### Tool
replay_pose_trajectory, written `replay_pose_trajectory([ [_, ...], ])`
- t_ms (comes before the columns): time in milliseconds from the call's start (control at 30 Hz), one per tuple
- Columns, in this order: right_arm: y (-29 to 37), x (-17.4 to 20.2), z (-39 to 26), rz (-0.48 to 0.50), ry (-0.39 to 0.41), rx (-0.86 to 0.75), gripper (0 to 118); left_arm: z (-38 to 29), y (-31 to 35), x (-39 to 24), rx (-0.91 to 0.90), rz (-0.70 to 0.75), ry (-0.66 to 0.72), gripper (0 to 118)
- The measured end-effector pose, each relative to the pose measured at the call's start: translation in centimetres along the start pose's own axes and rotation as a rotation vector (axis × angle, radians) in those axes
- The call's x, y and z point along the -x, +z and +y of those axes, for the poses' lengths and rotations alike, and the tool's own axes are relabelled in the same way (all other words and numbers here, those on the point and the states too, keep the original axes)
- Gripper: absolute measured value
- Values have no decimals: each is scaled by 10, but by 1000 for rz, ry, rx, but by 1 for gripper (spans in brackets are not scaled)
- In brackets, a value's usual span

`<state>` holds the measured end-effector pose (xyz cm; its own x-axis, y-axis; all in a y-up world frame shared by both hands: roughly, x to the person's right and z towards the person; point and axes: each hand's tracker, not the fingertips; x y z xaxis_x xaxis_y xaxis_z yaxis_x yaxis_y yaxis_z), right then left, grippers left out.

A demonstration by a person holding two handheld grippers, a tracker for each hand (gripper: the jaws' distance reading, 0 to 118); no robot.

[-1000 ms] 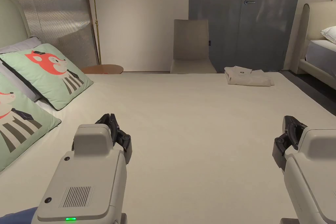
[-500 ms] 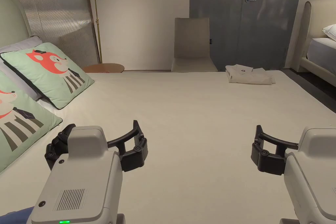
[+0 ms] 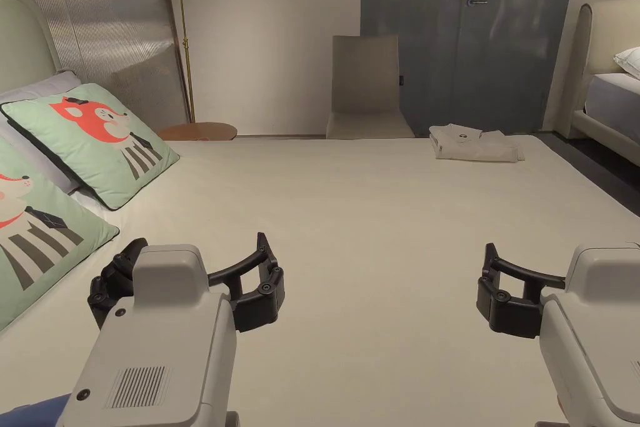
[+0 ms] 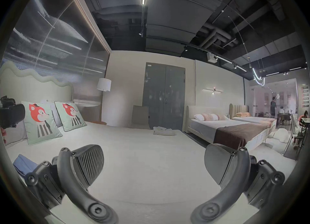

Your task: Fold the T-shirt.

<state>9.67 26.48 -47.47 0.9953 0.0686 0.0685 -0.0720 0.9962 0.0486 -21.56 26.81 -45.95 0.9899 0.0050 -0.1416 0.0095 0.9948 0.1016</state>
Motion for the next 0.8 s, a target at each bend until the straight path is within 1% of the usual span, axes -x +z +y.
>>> replay_pose_trajectory([
  [233,1,0,1,10,-2,2,117,0,-1,2,9,5,11,111],
  [400,1,-1,0,27,-20,2,117,0,0,3,14,-2,18,111],
  [633,1,-1,1,35,-1,1,117,1,2,4,13,-8,16,111],
  [733,-3,4,1,6,23,20,117,1,2,3,16,-7,17,111],
  [800,-5,5,0,0,20,42,117,1,2,3,18,-10,16,111],
])
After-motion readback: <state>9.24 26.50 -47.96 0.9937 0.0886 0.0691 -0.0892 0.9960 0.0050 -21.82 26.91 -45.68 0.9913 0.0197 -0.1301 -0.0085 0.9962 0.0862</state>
